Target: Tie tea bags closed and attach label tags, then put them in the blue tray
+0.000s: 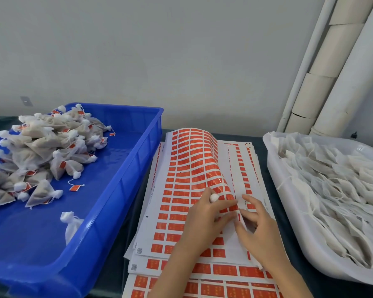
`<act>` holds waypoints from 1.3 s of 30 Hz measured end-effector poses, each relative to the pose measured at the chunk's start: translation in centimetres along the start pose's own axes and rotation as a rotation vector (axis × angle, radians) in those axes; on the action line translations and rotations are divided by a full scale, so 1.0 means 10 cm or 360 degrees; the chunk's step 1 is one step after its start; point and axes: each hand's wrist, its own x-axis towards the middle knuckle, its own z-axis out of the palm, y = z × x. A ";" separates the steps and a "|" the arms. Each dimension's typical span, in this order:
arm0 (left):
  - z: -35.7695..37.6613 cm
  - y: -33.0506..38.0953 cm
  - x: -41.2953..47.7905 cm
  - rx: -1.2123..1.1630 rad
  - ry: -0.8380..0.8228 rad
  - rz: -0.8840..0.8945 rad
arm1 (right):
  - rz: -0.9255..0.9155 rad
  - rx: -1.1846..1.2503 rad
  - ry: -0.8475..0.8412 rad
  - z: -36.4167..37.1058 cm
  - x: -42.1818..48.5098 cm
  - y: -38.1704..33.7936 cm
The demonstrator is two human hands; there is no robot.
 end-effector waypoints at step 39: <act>-0.07 0.04 0.01 -0.0379 0.0066 -0.0108 | -0.0131 0.0285 0.0174 -0.02 -0.04 -0.05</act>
